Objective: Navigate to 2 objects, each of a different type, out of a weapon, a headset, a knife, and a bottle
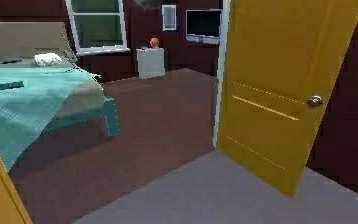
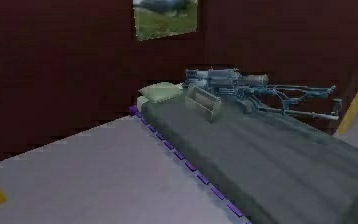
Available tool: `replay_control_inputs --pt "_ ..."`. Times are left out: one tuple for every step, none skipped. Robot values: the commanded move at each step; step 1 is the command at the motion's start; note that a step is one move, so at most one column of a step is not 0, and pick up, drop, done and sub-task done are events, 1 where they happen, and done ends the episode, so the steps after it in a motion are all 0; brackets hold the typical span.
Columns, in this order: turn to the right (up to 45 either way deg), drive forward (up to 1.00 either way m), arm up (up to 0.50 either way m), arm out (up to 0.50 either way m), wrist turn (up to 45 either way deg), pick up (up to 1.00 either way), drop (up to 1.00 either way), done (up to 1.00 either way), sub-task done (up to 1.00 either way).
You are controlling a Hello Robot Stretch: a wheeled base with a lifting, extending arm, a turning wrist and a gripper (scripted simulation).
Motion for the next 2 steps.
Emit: replay_control_inputs --pt "0.0 1.00 0.00 0.00 0.0 0.00 0.00 0.00 0.00" --pt "3.0 0.00 0.00 0.00 0.0 0.00 0.00 0.00 0.00"
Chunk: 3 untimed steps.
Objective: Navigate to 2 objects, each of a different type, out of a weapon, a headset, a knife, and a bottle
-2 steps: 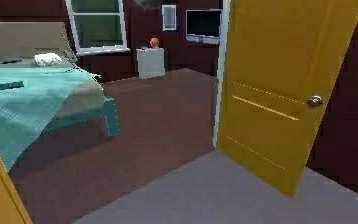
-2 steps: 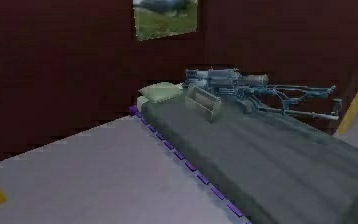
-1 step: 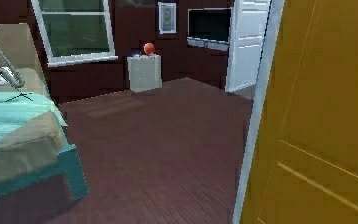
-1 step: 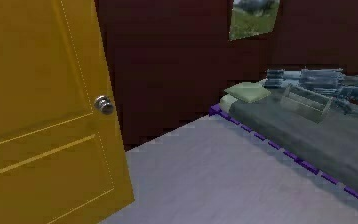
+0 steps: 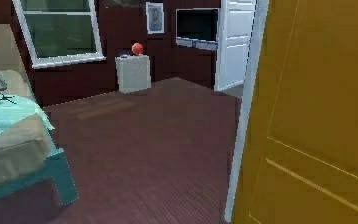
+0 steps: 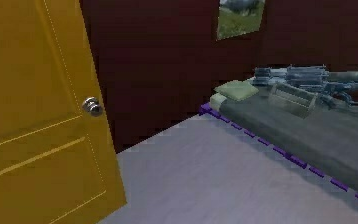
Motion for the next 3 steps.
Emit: replay_control_inputs --pt "0.0 1.00 0.00 0.00 0.0 0.00 0.00 0.00 0.00" --pt "6.0 0.00 0.00 0.00 0.0 0.00 0.00 0.00 0.00" --pt "0.0 0.30 0.00 0.00 0.0 0.00 0.00 0.00 0.00"
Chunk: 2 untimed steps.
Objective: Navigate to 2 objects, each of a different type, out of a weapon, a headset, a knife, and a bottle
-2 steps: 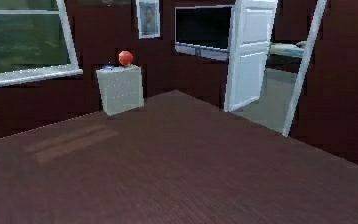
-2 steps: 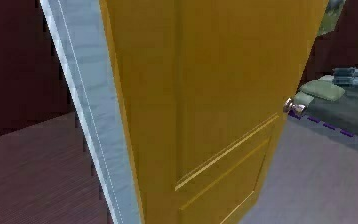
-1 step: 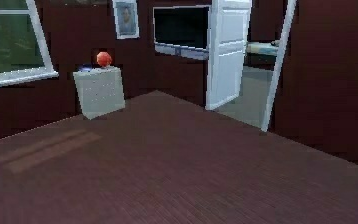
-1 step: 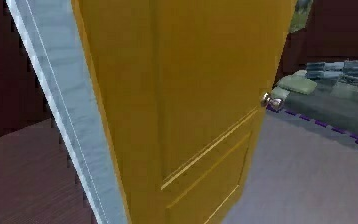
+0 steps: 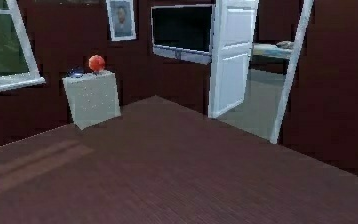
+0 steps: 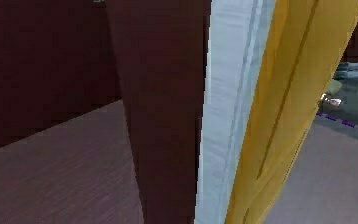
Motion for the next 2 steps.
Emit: replay_control_inputs --pt "12.0 0.00 0.00 0.00 0.0 0.00 0.00 0.00 0.00" --pt "3.0 0.00 0.00 0.00 0.0 0.00 0.00 0.00 0.00"
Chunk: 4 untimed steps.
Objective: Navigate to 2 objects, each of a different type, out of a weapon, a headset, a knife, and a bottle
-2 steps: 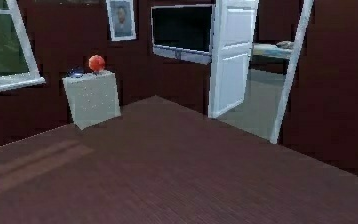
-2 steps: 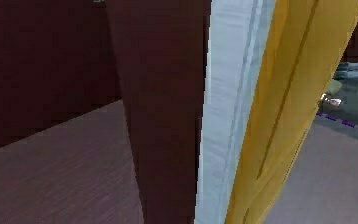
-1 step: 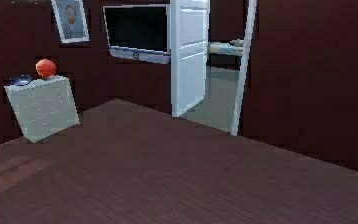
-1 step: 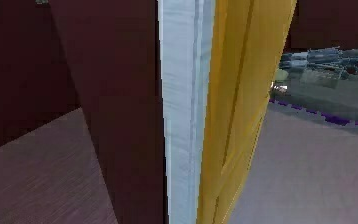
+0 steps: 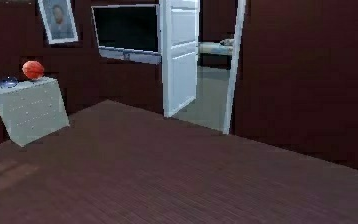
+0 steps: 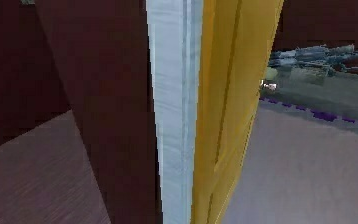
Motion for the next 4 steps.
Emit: replay_control_inputs --pt "-45.0 0.00 0.00 0.00 0.0 0.00 0.00 0.00 0.00" --pt "-45.0 0.00 0.00 0.00 0.0 0.00 0.00 0.00 0.00" --pt "-33.0 0.00 0.00 0.00 0.0 0.00 0.00 0.00 0.00" --pt "0.0 0.15 0.00 0.00 0.0 0.00 0.00 0.00 0.00"
